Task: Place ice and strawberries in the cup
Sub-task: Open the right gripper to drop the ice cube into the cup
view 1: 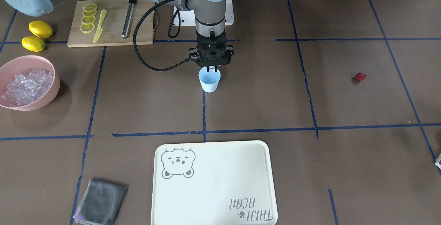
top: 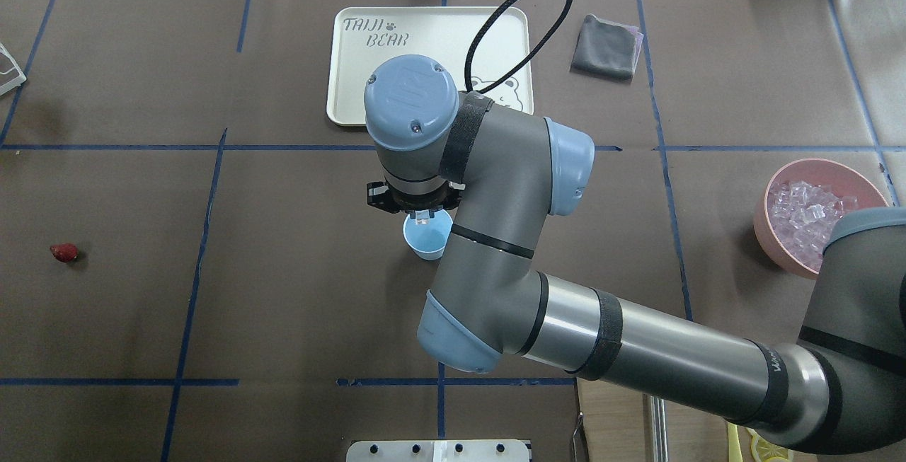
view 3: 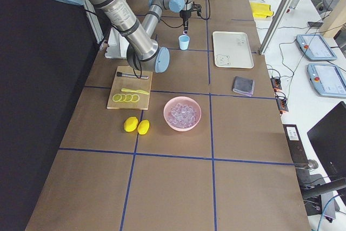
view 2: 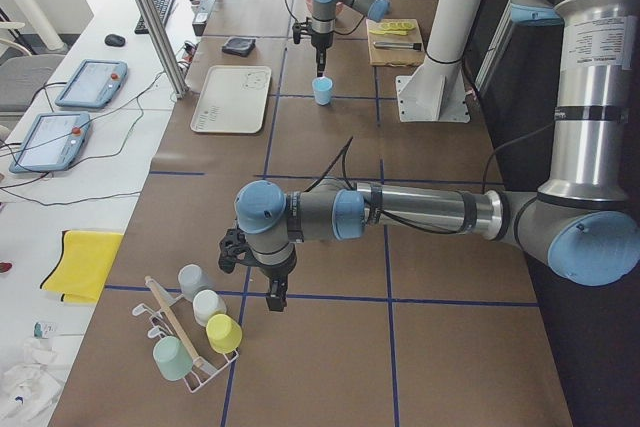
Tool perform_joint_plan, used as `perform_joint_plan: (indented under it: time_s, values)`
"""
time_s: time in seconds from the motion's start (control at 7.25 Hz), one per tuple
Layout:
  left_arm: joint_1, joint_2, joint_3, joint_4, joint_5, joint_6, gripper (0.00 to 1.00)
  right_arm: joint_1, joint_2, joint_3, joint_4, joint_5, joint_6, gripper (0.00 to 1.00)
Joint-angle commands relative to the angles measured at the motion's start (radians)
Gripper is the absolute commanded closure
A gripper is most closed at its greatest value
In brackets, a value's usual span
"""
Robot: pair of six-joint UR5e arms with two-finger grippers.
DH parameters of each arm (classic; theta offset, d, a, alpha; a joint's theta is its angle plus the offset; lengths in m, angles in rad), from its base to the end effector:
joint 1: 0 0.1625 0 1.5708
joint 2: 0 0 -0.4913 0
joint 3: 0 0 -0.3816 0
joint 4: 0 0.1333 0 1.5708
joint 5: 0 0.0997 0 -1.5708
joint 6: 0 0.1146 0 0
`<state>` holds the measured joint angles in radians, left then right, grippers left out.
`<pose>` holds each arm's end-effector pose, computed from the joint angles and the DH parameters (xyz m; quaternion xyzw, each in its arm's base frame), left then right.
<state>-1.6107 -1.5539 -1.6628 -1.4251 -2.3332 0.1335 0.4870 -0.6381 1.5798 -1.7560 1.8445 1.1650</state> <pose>-0.0727 -0.4633 0.7148 -0.0004 0.3732 0.0303 0.9272 -0.6303 -0.4496 0.1584 0.0436 -0.3847 -0.0130 0.9219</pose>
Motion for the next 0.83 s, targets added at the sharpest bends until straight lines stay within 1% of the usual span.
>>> perform_joint_plan:
  time_s: [0.0, 0.14, 0.28, 0.41, 0.55, 0.69]
  values:
    - [0.0, 0.0, 0.0, 0.0, 0.0, 0.0, 0.0, -0.001, -0.003, -0.015, 0.003, -0.001, -0.001, 1.0]
    - [0.0, -0.002, 0.0, 0.0, 0.0, 0.0, 0.0, -0.004, -0.002, -0.015, 0.003, -0.001, -0.001, 1.0]
    - [0.0, -0.002, 0.0, 0.0, 0.0, 0.0, 0.0, -0.004, -0.002, -0.015, 0.01, 0.001, -0.001, 0.96]
    - [0.0, 0.0, 0.001, 0.0, 0.0, 0.0, 0.0, -0.004, 0.0, -0.017, 0.016, 0.001, 0.001, 0.72]
    - [0.0, 0.0, 0.001, 0.0, 0.002, 0.0, 0.0, -0.004, -0.002, -0.017, 0.017, 0.001, 0.001, 0.56]
    - [0.0, -0.002, 0.001, 0.0, 0.002, 0.002, 0.0, -0.004, -0.005, -0.015, 0.018, 0.001, -0.001, 0.38]
